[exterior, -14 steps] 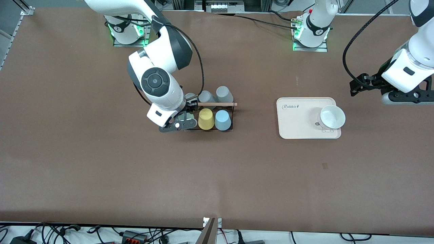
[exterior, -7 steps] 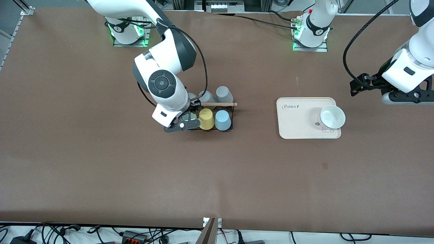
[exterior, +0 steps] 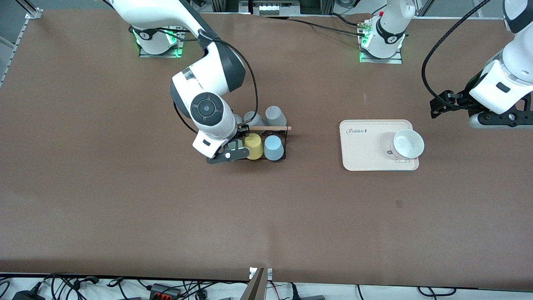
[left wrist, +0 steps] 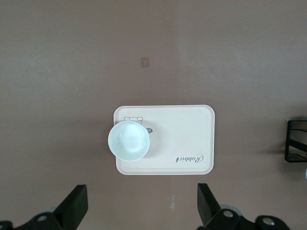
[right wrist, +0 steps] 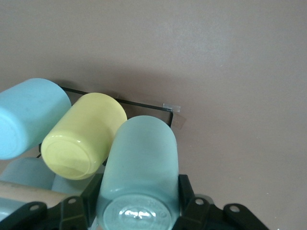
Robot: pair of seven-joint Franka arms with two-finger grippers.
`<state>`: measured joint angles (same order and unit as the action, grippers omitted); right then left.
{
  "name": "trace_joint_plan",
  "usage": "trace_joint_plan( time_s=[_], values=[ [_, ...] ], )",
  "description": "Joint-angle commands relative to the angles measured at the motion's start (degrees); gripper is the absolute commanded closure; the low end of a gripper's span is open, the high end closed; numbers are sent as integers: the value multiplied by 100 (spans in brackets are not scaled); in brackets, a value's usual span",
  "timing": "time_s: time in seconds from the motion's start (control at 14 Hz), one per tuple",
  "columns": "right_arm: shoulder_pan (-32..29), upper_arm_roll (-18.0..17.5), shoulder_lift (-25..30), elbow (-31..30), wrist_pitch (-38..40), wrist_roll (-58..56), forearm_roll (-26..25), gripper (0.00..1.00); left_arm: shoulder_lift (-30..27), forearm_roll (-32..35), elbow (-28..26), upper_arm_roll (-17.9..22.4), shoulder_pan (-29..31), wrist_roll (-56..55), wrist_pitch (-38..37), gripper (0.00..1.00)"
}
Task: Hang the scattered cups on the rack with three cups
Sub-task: 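Lower the teal cup onto a rack peg with the right gripper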
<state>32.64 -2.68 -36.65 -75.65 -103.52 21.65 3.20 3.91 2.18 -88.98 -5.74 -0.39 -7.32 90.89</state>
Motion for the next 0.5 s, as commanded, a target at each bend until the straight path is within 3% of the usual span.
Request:
trace_joint_plan(
  time_s=[0.0, 0.43],
  values=[
    [67, 49, -176, 182, 16, 93, -73, 74, -75, -86, 39, 38, -5, 143, -89, 0],
    [58, 57, -360, 191, -98, 85, -73, 74, -66, -86, 39, 37, -14, 134, -63, 0]
  ],
)
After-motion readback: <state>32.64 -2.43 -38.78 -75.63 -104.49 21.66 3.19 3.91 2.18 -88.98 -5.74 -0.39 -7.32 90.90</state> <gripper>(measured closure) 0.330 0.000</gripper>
